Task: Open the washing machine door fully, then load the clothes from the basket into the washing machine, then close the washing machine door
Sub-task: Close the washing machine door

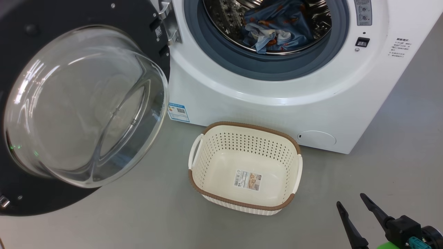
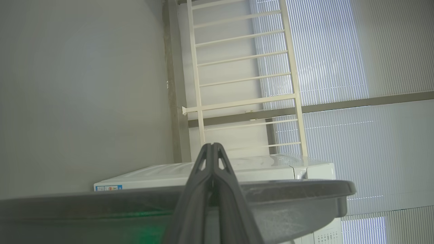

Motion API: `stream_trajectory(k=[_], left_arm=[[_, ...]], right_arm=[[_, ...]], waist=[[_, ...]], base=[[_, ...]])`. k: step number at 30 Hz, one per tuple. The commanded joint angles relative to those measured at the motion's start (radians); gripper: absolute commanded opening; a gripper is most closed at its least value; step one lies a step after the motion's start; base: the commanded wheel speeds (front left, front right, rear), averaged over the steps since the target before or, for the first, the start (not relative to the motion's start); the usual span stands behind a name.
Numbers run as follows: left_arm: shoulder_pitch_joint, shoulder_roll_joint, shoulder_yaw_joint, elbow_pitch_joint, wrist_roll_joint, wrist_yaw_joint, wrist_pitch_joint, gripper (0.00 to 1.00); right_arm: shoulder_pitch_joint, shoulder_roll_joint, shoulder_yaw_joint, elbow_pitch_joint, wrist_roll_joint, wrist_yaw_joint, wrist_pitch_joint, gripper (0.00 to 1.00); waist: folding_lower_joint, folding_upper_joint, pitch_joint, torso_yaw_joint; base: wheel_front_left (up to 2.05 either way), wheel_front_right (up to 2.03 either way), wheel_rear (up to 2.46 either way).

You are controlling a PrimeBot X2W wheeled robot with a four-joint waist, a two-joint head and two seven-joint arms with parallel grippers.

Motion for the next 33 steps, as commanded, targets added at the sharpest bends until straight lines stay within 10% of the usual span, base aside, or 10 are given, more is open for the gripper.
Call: stream_trajectory(k=[1,33], left_arm=[[-0.001,0.015,-0.004,-0.024,0.015,-0.003,0.006,0.00],[-0.002,-0.007,-0.024,-0.065,-0.030,-0.003,0.146,0.00]], right_arm=[[-0.025,-0.021,0.017,-0.024,-0.004,0.002,-0.005,1.00],[-0.025,-0.011,0.008,-0.024,-0.008,0.002,-0.005,1.00]], waist=[[0.0000,0.0000,0.002,-0.001],[0.0000,0.0000,0.012,-0.003]], base=[[0.00,0.00,0.00],[0.00,0.00,0.00]])
